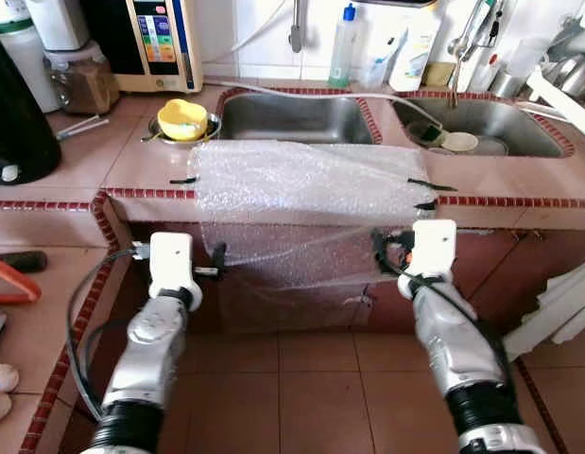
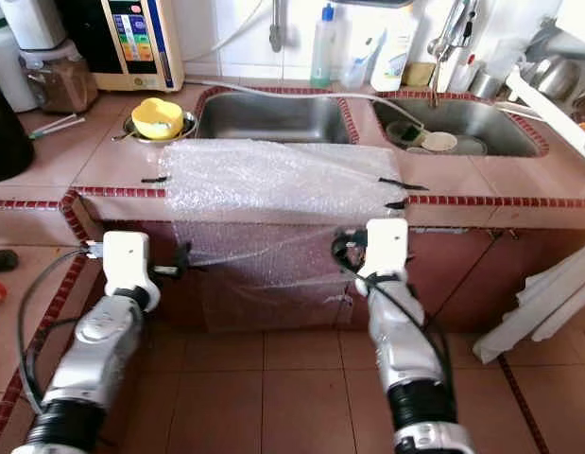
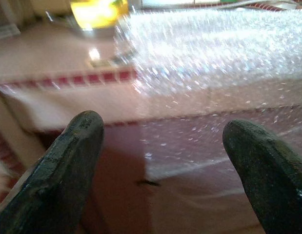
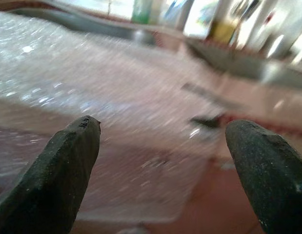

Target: Kitchen organization

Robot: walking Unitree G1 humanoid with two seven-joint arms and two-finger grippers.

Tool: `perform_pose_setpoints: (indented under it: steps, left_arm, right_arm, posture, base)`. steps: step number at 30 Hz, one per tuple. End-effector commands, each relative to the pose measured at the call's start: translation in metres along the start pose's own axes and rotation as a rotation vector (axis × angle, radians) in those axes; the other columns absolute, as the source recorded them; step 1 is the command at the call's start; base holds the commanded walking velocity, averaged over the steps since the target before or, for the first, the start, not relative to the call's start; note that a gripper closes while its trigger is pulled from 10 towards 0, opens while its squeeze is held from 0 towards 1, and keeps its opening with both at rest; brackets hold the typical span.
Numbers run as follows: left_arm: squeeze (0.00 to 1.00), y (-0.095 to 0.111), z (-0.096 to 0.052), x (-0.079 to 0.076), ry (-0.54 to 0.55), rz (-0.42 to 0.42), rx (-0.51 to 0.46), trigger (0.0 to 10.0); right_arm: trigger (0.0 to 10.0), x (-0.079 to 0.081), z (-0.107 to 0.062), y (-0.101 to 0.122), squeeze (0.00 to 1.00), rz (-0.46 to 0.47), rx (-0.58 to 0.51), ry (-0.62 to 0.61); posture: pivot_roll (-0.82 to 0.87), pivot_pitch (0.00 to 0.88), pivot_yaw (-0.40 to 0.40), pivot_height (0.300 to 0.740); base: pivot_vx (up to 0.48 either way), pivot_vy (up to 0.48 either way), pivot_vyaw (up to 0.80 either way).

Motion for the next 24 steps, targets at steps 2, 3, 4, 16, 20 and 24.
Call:
perform_pose_setpoints:
  steps: [2,3,4,16,20,24]
  left_arm:
    - [0.0,0.017,-0.003,0.001,-0.017,0.025,-0.062,10.0]
    - [0.0,0.023,-0.006,0.005,-0.018,0.041,-0.086,10.0]
    - [0.0,0.028,-0.009,0.007,-0.019,0.054,-0.103,10.0]
    - [0.0,0.024,-0.047,0.018,0.125,-0.087,-0.073,10.0]
    - [0.0,0.041,-0.055,0.02,0.179,-0.07,-0.163,10.0]
    - [0.0,0.051,-0.051,0.022,0.196,-0.066,-0.218,10.0]
  right_arm:
    - [10.0,-0.003,-0.002,0.012,0.0,-0.03,-0.048,0.005]
    - [10.0,-0.004,-0.005,0.019,0.0,-0.034,-0.07,0.021]
    - [10.0,-0.005,-0.007,0.024,0.0,-0.037,-0.085,0.034]
    - [10.0,-0.028,-0.048,0.035,0.0,-0.033,-0.065,0.036]
    - [10.0,-0.022,-0.05,0.037,0.0,0.106,-0.106,-0.008]
    - [10.0,-0.018,-0.051,0.039,0.0,0.093,-0.109,-0.034]
  posture:
    - [0.02,0.023,-0.018,0.74]
    - [0.02,0.024,-0.014,0.74]
    - [0.01,0.024,-0.012,0.74]
    - [-0.02,0.022,0.001,0.74]
    - [-0.01,0.02,-0.013,0.74]
    - [-0.01,0.015,-0.013,0.74]
  base:
    - [0.0,0.0,0.0]
    - [0.0,0.0,0.0]
    - [0.0,0.0,0.0]
    - [0.0,0.0,0.0]
    - [0.0,0.0,0.0]
    - [0.0,0.0,0.0]
Point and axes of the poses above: a point about 5 cm out from each wrist's last joint towards the gripper, its own z axis pointing out of the wrist towards the gripper, its own y axis along the axis of the wrist's last joint, x = y × z, the point moved 6 cm from there along z, pointing out of the wrist towards the gripper, and after that the axes turned 8 degrees about z, right-handed, at the moved point
